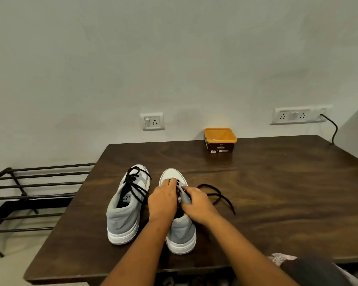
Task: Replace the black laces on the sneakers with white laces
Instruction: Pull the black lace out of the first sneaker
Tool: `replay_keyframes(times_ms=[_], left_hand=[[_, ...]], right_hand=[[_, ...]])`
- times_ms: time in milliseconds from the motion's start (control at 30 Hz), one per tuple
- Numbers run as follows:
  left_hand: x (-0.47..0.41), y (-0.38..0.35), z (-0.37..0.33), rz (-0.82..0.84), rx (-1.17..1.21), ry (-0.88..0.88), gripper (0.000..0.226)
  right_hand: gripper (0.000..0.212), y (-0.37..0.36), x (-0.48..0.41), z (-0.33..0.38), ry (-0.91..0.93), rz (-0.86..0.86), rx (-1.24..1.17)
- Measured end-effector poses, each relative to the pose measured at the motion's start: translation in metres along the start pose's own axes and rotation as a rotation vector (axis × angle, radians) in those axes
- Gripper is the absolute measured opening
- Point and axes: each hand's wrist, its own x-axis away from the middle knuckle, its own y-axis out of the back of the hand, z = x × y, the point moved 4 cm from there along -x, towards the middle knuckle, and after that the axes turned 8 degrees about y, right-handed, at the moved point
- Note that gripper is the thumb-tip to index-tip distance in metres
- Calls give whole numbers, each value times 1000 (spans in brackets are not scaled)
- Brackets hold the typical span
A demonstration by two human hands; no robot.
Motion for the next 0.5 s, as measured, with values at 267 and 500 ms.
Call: replay_keyframes(times_ms=[267, 500], left_hand=[[-4, 0, 3, 20, 3, -42, 21], [-9, 1, 14, 12, 8, -44, 27]], right_hand=[[58, -3, -10, 0, -119, -29, 46], [33, -9, -22, 9, -163, -159, 138]])
